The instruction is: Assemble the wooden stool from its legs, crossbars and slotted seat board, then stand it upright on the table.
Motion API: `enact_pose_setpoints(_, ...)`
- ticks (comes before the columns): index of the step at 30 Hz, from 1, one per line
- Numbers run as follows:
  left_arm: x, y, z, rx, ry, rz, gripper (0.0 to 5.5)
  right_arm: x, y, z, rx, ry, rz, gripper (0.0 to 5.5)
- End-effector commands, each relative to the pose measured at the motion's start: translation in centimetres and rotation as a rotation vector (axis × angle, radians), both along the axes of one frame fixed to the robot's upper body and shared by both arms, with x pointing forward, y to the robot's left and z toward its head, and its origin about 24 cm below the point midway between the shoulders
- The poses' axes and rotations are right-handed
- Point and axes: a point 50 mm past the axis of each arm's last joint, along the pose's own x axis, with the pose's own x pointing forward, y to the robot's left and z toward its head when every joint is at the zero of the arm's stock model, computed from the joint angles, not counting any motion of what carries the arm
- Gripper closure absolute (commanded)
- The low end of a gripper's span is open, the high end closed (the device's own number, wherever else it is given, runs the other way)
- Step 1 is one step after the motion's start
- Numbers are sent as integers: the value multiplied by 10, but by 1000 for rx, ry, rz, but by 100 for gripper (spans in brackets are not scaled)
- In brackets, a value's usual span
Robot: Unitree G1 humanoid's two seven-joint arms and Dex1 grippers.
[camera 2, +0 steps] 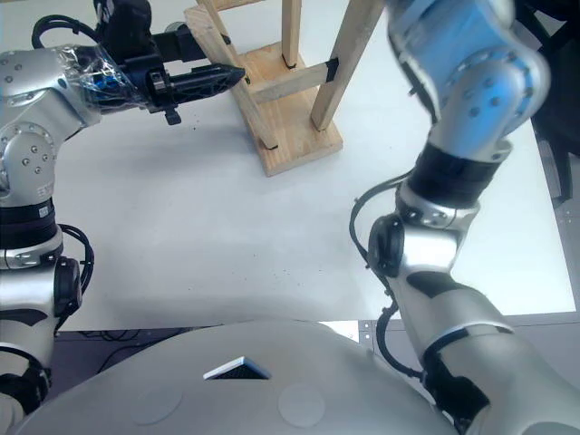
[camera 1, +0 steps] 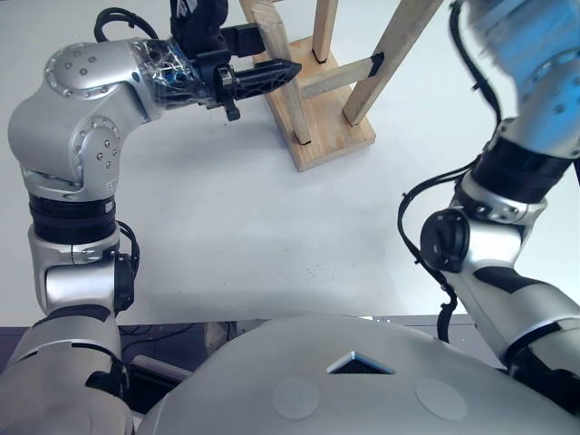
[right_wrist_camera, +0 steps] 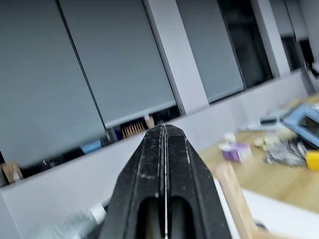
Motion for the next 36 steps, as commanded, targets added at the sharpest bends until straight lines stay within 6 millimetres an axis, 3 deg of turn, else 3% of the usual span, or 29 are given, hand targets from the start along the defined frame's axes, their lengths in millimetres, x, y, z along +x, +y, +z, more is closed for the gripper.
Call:
enact_pose_setpoints(1,-5,9,11,-78,-33,23,349,12,-32,27,124,-36,-121,550)
enact_pose_setpoints(3,-7,15,18,-135,-40,37,349,30,-48,14,29,-19,-296,550)
enact_pose_setpoints(6,-9,21,24,-195,-41,56,349,50,-57,-27,-221,27,-473,550)
enact_pose_setpoints(10,-12,22,21,-170,-31,60,349,56,-40,-93,-560,73,-475,550)
enact_pose_setpoints(13,-15,23,15,-119,-16,47,349,55,-28,-121,-694,72,-432,550)
enact_pose_setpoints(23,-17,38,14,-107,-12,85,349,51,-28,-153,-824,88,-401,550)
enact_pose_setpoints(28,-27,33,12,-67,-48,13,349,50,-23,-153,-831,75,-380,550)
enact_pose_setpoints(36,-19,32,-2,-99,-79,52,349,48,-22,-154,-860,65,-346,550)
